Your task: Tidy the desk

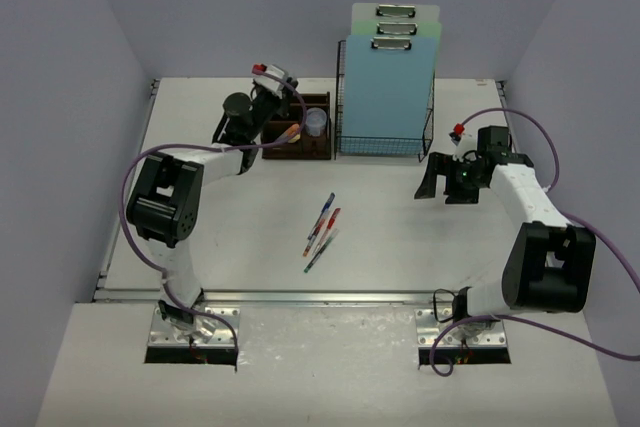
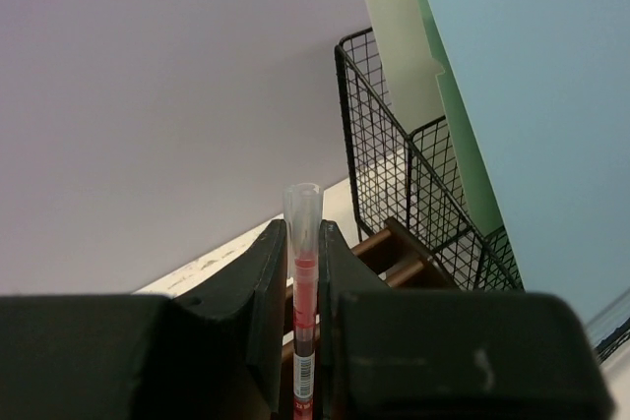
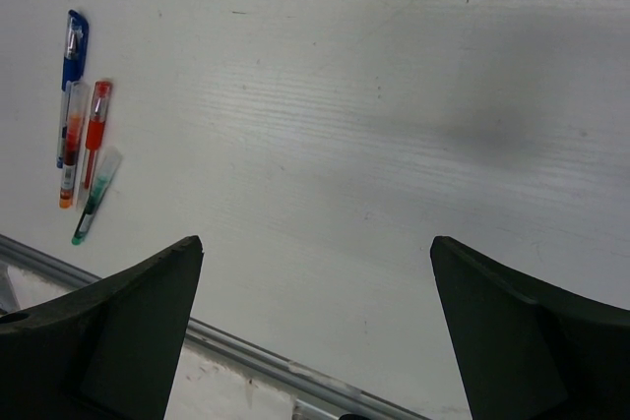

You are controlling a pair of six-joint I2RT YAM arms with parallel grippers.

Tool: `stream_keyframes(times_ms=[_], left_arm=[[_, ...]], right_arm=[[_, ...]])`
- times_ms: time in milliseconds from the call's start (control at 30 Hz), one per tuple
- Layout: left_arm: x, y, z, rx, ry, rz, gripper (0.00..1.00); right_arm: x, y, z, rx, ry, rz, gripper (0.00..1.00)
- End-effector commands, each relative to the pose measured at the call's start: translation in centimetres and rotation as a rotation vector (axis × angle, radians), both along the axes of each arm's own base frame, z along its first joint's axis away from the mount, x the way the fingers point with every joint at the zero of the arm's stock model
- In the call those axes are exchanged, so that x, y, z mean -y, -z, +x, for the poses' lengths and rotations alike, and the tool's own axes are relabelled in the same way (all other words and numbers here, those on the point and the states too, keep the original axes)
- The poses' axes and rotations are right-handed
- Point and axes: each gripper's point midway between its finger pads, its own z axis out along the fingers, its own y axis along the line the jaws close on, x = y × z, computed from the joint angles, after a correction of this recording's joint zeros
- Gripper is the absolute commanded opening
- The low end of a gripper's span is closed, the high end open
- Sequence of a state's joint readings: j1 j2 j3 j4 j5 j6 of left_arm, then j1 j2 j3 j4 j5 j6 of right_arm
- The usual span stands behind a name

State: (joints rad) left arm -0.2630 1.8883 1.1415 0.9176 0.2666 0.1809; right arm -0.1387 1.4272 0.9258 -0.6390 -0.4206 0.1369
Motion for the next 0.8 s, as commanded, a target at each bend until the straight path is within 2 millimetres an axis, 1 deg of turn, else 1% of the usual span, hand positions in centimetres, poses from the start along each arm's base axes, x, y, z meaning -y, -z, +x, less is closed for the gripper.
stream_keyframes(times_ms=[0, 167, 267, 300, 367, 400, 433, 467, 500, 533, 633, 767], left_arm=[[-0.3, -2.7, 1.0, 0.123, 0.011, -0.006, 0.00], [-0.5, -1.1, 1.5, 0.101, 0.006, 0.006, 0.00], [-0.9, -0.3, 1.7, 0.087, -0.015, 0.006, 0.00], [-1.1, -0.1, 1.7, 0.082, -0.022, 0.004, 0.02], [-1.4, 0.0, 1.6, 0.074, -0.038, 0.000, 0.09], [-1.6, -0.2, 1.5, 0.073, -0.045, -0.007, 0.17], [-1.7, -0.4, 1.4, 0.073, -0.050, -0.015, 0.29], [-1.8, -0.6, 1.2, 0.072, -0.053, -0.021, 0.44], [-1.9, -0.7, 1.1, 0.068, -0.053, -0.023, 0.56], [-1.9, -1.0, 0.8, 0.067, -0.052, -0.025, 0.63], [-2.1, -2.5, 0.3, 0.066, -0.054, -0.036, 0.69], [-2.4, -6.7, -1.6, 0.066, -0.044, -0.044, 0.73]], right_arm=[[0.2, -1.4, 1.5, 0.045, -0.015, -0.016, 0.99], [0.2, -1.5, 1.7, 0.033, -0.011, -0.012, 0.99], [0.3, -1.5, 1.8, 0.033, -0.013, -0.013, 0.99], [0.3, -1.5, 1.8, 0.033, -0.014, -0.014, 0.99], [0.3, -1.7, 1.9, 0.036, -0.015, -0.014, 0.99], [0.3, -1.7, 2.0, 0.038, -0.016, -0.013, 0.99], [0.2, -1.8, 2.0, 0.038, -0.016, -0.012, 0.99], [0.2, -1.9, 2.0, 0.039, -0.017, -0.010, 0.99], [0.2, -1.9, 2.0, 0.040, -0.018, -0.012, 0.99], [0.2, -1.9, 2.0, 0.042, -0.018, -0.011, 0.99], [0.1, -2.0, 2.0, 0.043, -0.020, -0.003, 0.99], [0.0, -2.2, 2.0, 0.053, -0.021, 0.001, 0.99]])
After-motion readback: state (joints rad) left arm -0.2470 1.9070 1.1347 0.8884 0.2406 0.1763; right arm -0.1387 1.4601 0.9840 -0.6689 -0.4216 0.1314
